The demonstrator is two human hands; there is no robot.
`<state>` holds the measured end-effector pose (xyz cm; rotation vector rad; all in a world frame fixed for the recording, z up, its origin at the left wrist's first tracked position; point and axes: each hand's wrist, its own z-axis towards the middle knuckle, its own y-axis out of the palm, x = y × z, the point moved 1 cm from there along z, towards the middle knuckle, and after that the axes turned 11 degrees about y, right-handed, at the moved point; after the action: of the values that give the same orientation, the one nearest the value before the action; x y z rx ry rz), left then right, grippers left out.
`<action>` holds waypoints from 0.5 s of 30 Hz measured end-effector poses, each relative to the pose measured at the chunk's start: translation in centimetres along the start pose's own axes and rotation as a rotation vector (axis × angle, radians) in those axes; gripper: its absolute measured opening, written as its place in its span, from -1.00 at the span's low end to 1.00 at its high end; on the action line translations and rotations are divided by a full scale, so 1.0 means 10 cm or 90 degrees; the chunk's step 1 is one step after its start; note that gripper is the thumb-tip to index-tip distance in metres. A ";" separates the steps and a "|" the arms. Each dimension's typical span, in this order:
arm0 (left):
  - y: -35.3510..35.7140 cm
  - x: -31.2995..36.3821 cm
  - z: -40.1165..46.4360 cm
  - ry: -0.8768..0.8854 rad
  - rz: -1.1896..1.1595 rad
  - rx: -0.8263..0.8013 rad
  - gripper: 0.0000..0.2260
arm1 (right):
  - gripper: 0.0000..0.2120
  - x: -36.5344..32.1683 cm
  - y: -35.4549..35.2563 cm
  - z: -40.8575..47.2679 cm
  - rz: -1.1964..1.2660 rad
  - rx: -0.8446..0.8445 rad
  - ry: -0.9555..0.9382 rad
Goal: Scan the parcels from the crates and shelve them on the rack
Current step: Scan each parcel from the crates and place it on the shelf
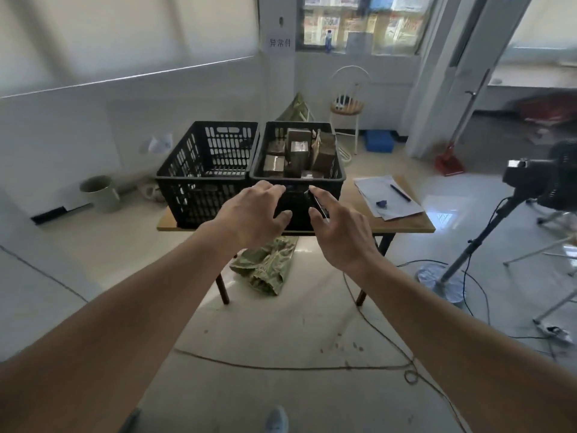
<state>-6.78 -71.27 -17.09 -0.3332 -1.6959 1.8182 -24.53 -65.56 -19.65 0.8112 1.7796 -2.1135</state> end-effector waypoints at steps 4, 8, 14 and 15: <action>0.20 -0.34 0.89 0.021 -0.017 -0.007 -0.43 | -0.51 0.17 0.19 0.85 -0.021 -0.006 0.049; 0.37 -0.68 1.68 0.033 -0.023 -0.041 -0.43 | -0.52 0.31 0.30 1.59 -0.023 -0.001 0.074; 0.56 -0.89 2.73 0.049 -0.020 -0.078 -0.41 | -0.51 0.65 0.31 2.56 -0.020 -0.011 0.119; 0.60 -0.90 2.91 0.051 -0.021 -0.082 -0.41 | -0.51 0.71 0.30 2.72 -0.019 -0.012 0.123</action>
<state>-18.09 -99.88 -20.73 -0.4244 -1.7562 1.6540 -35.44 -91.35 -23.60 1.0208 1.9133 -2.0963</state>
